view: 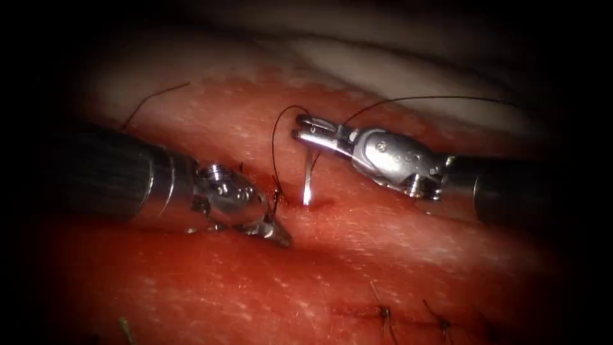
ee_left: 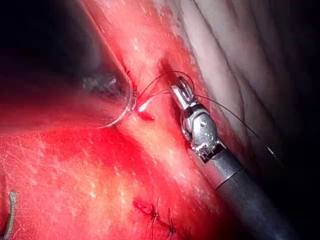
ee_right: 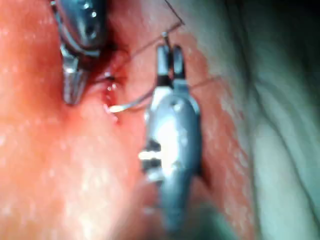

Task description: Wound Closure

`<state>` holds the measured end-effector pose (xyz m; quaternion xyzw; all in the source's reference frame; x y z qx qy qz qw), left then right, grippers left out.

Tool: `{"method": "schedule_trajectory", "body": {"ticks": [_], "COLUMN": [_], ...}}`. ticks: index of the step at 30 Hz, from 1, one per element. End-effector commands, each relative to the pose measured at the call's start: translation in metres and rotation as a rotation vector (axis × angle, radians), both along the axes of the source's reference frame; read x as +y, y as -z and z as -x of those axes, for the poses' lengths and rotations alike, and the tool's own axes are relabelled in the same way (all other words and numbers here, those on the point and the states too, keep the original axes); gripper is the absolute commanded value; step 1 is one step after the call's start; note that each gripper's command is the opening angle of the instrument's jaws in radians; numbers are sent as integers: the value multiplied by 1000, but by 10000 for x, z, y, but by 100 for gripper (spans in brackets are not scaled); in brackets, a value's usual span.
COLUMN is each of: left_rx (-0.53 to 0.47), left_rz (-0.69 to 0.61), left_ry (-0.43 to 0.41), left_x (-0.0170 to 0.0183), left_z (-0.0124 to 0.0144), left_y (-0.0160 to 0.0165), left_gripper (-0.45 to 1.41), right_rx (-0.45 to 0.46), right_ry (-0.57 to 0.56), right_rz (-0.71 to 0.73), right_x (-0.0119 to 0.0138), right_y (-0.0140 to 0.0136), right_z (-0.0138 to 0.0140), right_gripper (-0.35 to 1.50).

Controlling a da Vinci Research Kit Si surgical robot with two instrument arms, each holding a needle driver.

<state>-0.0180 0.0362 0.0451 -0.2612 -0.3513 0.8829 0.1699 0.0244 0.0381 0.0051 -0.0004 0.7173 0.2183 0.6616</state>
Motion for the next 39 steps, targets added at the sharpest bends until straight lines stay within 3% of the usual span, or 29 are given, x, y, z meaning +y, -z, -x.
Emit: {"method": "schedule_trajectory", "body": {"ticks": [1,10,15,20,25,39], "left_rx": [0,10,10,10,9,10], "left_rz": [-3,-4,-3,-3,-4,-5], "left_ry": [0,5,4,4,4,6], "left_x": [-6,-7,-7,-7,-6,-8], "left_z": [4,-1,-1,-1,-1,1], "left_y": [-6,-21,-23,-22,-21,-18], "left_gripper": [-30,-29,-29,-28,-27,-27], "right_rx": [5,42,85,92,85,94], "right_ry": [2,41,56,51,61,-20], "right_rz": [3,-108,-253,-512,-644,-731], "right_x": [3,1,-1,-8,-14,0], "right_y": [-2,-7,-14,-28,-32,-33], "right_z": [-8,-7,-7,-7,-6,7], "right_gripper": [-35,-35,-35,-35,-35,-35]}}
